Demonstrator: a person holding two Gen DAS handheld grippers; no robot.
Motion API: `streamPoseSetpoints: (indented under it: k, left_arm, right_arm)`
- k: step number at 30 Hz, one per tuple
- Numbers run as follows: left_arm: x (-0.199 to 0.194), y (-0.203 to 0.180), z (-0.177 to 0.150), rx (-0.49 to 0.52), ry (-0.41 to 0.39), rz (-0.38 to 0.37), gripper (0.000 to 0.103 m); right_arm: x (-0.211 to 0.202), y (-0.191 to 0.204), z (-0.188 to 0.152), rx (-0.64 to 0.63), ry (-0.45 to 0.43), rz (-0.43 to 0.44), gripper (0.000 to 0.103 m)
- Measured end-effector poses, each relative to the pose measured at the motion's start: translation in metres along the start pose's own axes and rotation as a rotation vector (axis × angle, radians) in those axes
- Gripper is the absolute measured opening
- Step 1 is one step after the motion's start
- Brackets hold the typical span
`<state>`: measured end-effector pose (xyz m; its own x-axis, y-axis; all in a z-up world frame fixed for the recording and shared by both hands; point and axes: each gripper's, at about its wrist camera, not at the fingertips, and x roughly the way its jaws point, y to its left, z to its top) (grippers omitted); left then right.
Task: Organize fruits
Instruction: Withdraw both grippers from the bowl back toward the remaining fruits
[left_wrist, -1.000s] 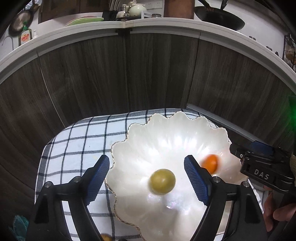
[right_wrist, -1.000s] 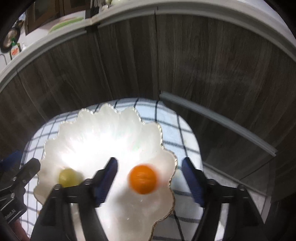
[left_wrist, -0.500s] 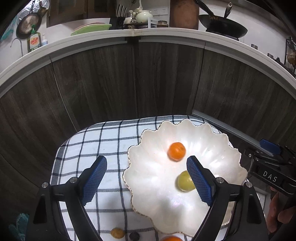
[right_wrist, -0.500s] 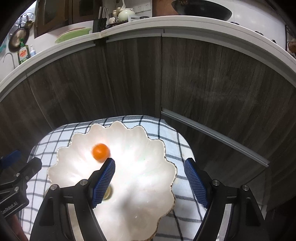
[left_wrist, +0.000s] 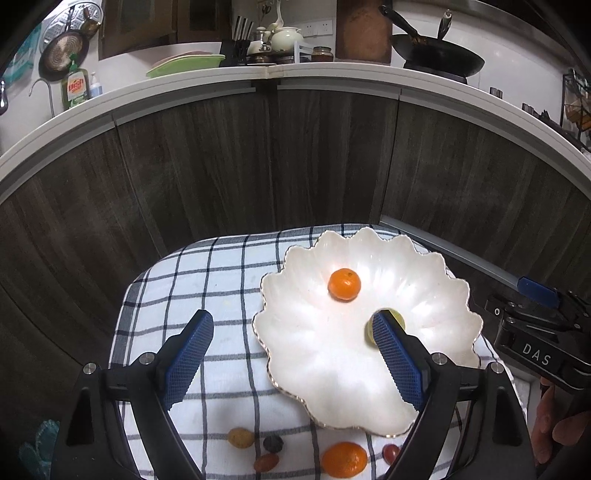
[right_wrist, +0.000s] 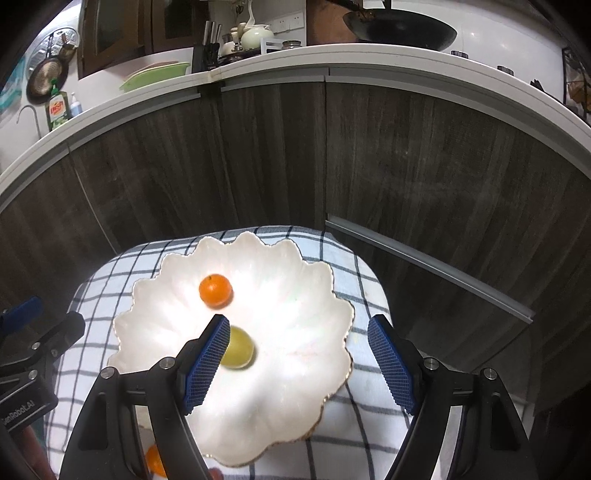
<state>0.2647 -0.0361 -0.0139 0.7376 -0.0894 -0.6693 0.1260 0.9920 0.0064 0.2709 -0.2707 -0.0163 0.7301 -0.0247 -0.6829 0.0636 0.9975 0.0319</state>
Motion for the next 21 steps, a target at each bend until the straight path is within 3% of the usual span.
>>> streamPoseSetpoints:
  k: [21]
  left_arm:
    - [-0.035, -0.006, -0.037, 0.015, 0.007, -0.016, 0.088]
  right_arm:
    - [-0.039, -0.002, -0.041, -0.005, -0.005, -0.018, 0.078]
